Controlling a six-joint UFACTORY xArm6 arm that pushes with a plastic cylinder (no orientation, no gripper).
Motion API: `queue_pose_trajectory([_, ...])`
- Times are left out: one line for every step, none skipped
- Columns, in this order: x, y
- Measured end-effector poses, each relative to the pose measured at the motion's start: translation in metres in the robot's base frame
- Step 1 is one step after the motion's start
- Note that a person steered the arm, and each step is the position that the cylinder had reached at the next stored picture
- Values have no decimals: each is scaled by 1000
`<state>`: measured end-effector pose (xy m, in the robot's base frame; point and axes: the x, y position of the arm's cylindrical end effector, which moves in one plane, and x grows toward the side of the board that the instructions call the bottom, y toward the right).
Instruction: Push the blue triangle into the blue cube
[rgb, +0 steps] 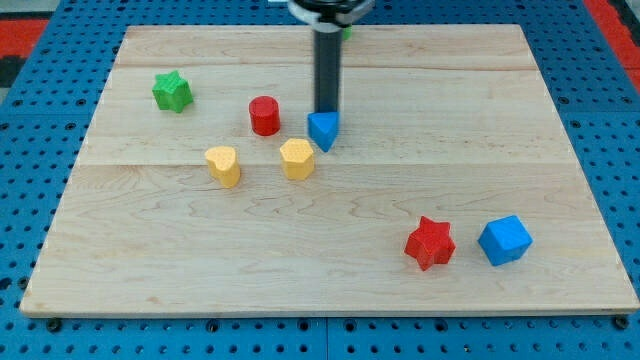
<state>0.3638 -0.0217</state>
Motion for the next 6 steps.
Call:
queue_pose_trajectory([35, 0])
queue_pose_trajectory([52, 50])
queue_pose_trajectory([52, 94])
queue_pose_trajectory([53, 138])
queue_pose_trajectory([56, 161])
queue_pose_trajectory([97, 200])
